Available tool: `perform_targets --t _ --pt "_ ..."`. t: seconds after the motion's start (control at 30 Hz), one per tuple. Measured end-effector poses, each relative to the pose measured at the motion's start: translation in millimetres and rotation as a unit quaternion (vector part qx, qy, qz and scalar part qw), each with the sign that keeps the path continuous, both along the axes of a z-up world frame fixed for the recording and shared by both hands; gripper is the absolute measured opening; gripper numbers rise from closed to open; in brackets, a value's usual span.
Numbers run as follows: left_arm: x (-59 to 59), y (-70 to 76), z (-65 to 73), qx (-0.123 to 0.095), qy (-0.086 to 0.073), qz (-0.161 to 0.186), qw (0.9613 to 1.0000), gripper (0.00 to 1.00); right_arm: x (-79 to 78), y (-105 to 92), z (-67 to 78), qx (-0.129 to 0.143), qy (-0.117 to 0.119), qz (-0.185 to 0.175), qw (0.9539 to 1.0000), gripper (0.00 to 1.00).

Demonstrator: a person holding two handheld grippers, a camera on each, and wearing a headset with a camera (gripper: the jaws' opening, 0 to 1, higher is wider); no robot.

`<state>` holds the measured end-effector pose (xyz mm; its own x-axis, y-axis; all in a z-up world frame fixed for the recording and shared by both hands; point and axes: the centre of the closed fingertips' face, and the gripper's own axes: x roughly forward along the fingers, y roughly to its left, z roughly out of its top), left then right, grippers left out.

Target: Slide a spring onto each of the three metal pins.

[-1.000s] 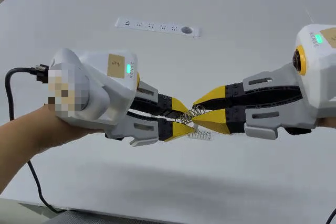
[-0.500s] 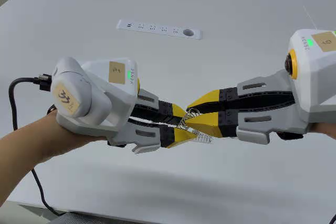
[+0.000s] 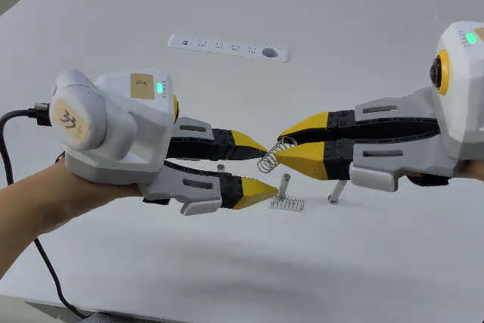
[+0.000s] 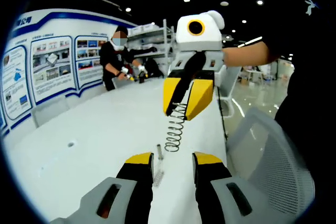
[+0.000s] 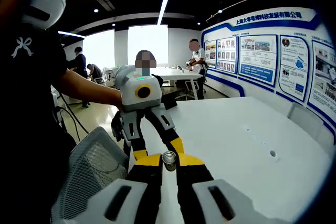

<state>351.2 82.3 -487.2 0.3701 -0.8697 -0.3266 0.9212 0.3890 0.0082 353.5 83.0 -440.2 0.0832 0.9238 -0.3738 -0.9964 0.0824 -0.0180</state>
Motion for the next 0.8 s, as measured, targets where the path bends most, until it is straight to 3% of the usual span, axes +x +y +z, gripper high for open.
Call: perform_targets --t 0.03,0.07,0.33,0.6,0.8 --pt "-0.7 -0.5 2.3 -0.014 0.013 0.002 0.9998 0.35 5.1 -3.7 1.5 0.001 -0.003 -0.010 0.9999 0.11" --pt "0.3 0.3 2.8 -0.018 0.016 0.005 0.9997 0.37 8.3 -6.3 2.2 0.002 -0.005 -0.017 0.9998 0.11" --pt "6.7 11.3 -6.5 0.001 0.015 0.032 0.9994 0.51 39.9 -43.4 -5.0 -0.010 -0.008 -0.085 0.9963 0.11" --pt "16.5 23.3 -8.9 -0.005 0.011 0.067 0.9977 0.62 64.4 -77.9 -31.1 -0.033 0.007 -0.149 0.9883 0.11" --pt "27.0 33.7 -12.2 -0.009 0.015 0.095 0.9953 0.74 81.7 -90.2 -49.9 -0.025 0.035 -0.195 0.9799 0.11"
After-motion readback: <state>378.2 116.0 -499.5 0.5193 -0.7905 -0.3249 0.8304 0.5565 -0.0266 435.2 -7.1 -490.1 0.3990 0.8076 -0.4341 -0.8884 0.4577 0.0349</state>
